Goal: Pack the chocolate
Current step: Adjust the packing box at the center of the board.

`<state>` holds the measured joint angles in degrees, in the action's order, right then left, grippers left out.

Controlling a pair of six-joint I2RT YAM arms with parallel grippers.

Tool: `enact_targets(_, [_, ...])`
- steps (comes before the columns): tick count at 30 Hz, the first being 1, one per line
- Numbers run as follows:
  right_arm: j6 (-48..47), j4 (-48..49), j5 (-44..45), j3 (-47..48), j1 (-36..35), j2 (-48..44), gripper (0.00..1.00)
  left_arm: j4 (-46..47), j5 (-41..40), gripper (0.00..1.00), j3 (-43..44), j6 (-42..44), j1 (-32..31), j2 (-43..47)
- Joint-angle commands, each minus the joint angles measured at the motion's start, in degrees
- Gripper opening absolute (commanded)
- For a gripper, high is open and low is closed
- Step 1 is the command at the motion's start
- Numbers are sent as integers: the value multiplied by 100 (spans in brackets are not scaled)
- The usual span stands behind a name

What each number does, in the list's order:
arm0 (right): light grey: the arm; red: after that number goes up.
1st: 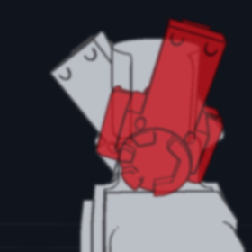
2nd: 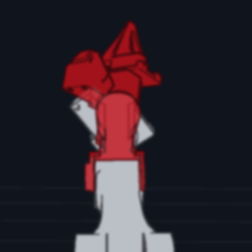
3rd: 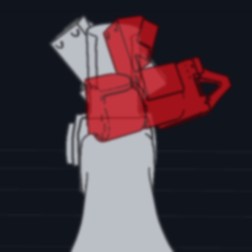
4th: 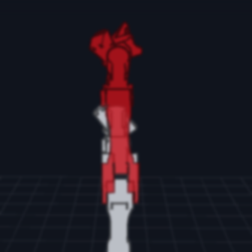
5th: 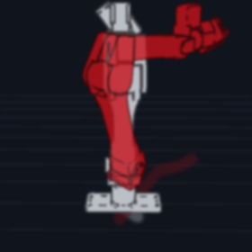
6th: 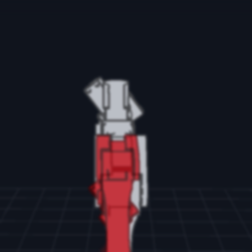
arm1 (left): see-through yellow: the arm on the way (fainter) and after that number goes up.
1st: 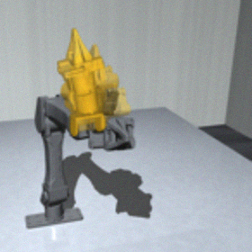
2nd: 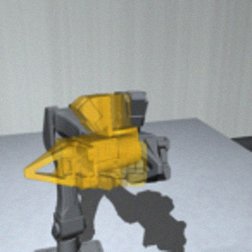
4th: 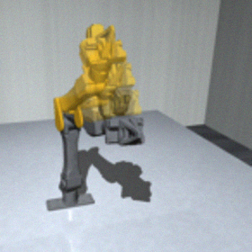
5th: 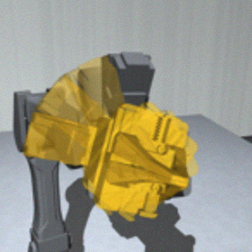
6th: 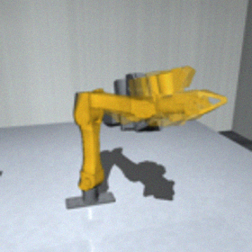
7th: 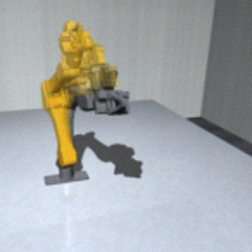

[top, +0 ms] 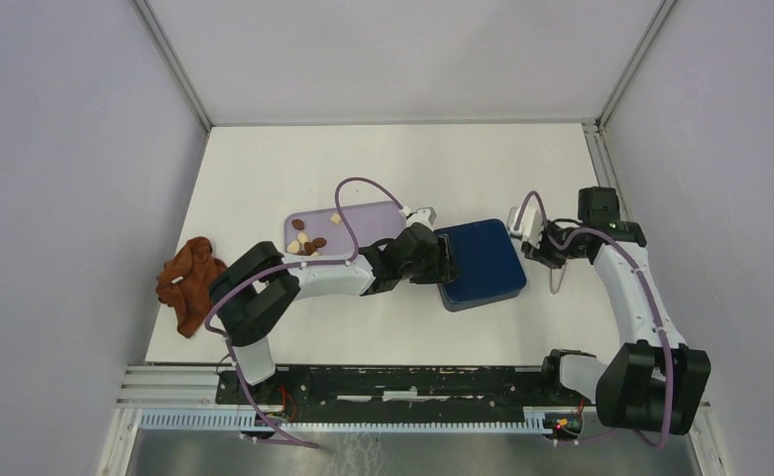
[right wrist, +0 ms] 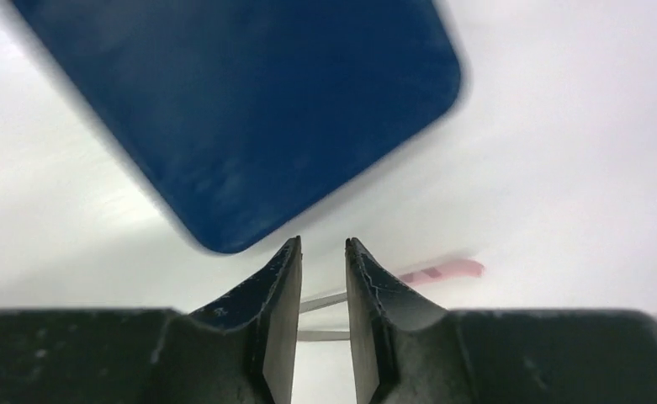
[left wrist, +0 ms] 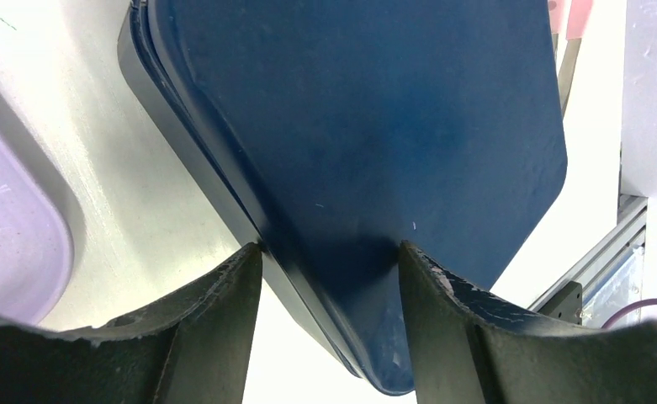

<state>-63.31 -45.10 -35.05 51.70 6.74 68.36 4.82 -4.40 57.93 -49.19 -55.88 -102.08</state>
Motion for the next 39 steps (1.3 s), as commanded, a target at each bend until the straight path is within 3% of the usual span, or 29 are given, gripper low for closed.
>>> enact_targets(1, [-4251, -2664, -480, -419, -133, -185, 26, -368, -174, 64, -2, 105, 53, -62])
enact_targets(3, [-4738, -2692, -49, -812, -372, -217, 16, -323, -142, 63, -33, 88, 51, -49])
enact_targets(7, [-4941, -2629, 141, -1099, -760, -231, 8, -291, -104, 62, -78, 67, 52, -43])
enact_targets(14, [-3165, -376, 720, -1411, -1231, -169, 4, -262, -23, 64, -70, 72, 51, -104])
enact_targets(17, [-2940, -105, 685, -1132, -1243, 46, 4, -262, -5, 68, -88, 76, 56, -132])
enact_targets(24, [-2959, -263, 376, -690, -1321, 203, 5, -236, 80, 79, -91, 94, 55, -204])
enact_targets(32, [-2374, 101, 470, -604, -1330, 195, 7, -295, 71, 69, 5, 120, 53, -348])
enact_targets(39, [-2406, -1304, 426, 393, -884, 338, 16, -376, 10, 64, -15, 103, 84, -480])
